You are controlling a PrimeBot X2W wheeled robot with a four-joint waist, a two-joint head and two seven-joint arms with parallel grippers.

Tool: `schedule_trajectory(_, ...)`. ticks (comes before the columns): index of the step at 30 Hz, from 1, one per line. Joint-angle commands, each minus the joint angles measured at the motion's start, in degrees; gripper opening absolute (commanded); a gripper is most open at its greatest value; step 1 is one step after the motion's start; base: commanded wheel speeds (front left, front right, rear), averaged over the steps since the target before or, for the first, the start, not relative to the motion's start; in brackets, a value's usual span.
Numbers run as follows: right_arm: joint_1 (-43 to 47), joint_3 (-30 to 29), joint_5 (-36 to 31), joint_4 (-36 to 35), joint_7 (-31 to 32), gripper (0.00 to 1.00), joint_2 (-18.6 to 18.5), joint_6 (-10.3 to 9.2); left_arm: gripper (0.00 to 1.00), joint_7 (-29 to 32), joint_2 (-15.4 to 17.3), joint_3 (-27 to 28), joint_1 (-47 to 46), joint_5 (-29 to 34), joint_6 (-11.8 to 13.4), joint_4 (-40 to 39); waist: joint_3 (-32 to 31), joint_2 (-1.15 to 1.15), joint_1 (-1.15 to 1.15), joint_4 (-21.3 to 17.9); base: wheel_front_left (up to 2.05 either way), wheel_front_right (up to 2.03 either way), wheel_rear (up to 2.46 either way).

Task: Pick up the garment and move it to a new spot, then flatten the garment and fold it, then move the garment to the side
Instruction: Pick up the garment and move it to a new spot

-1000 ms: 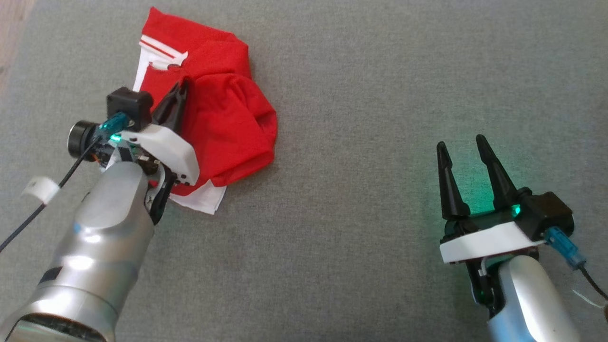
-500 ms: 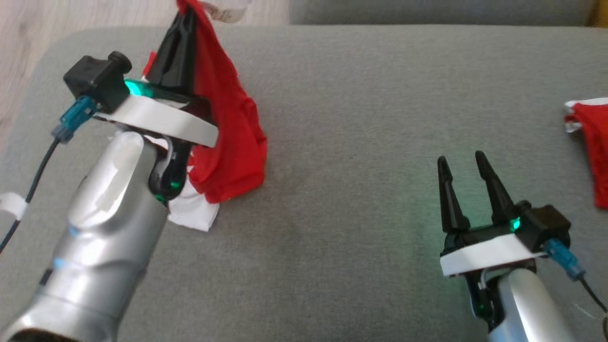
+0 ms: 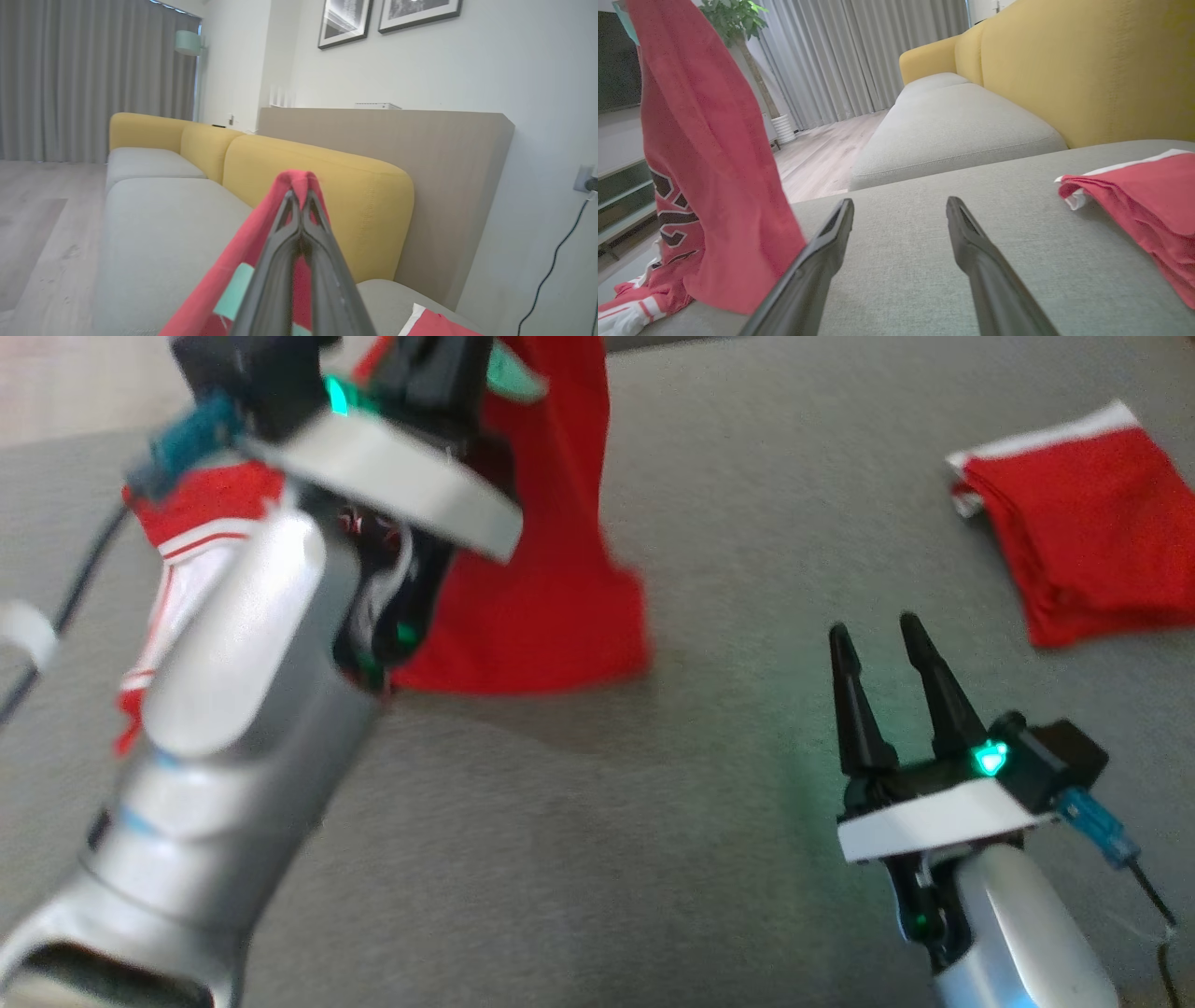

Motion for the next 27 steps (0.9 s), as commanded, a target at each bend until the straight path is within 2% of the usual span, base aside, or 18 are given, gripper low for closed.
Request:
schedule_trajectory(1,-2.8,2.4,1.4,-2.4,-0.6,1.00,-0.1,0.13,0.00,1.2,1.1,2.1,-6.4,0.8,0.5,-0.7,4.4,0.00,0.00,-5.8,0.00,0.00,0.00)
schedule_trajectory(7,-4.2,4.7,4.6,-3.0,-0.6,1.00,-0.1,0.13,0.00,2.9,1.4,0.8,-13.4,3.3,-0.6,4.0,7.4,0.00,0.00,-11.3,0.00,0.00,0.00)
schedule_trajectory(14,-5.5,8.3,7.6,-4.2,-0.6,1.00,-0.1,0.13,0.00,1.1,2.0,-1.5,-22.2,8.0,-2.9,13.9,10.1,0.00,0.00,-16.7,0.00,0.00,0.00)
schedule_trajectory(23,-6.2,10.3,9.5,-5.1,-0.6,1.00,-0.1,0.13,0.00,-5.3,1.9,-4.6,-32.6,14.6,-4.0,27.9,12.4,0.00,0.00,-19.7,0.00,0.00,0.00)
schedule_trajectory(24,-6.2,10.3,9.5,-5.1,-0.6,1.00,-0.1,0.13,0.41,-5.9,2.1,-5.2,-33.3,15.6,-3.8,29.8,12.6,0.00,0.00,-19.8,0.00,0.00,0.00)
schedule_trajectory(25,-6.2,10.4,9.5,-5.2,-0.6,1.00,-0.1,0.13,1.00,-6.6,2.3,-5.6,-33.9,16.4,-3.5,31.6,12.7,0.00,0.00,-19.8,0.00,0.00,0.00)
schedule_trajectory(27,-6.3,10.3,9.5,-5.1,-0.6,1.00,-0.1,0.13,1.00,-7.8,2.3,-5.6,-34.5,16.9,-2.7,35.1,12.7,0.00,0.00,-19.6,0.00,0.00,0.00)
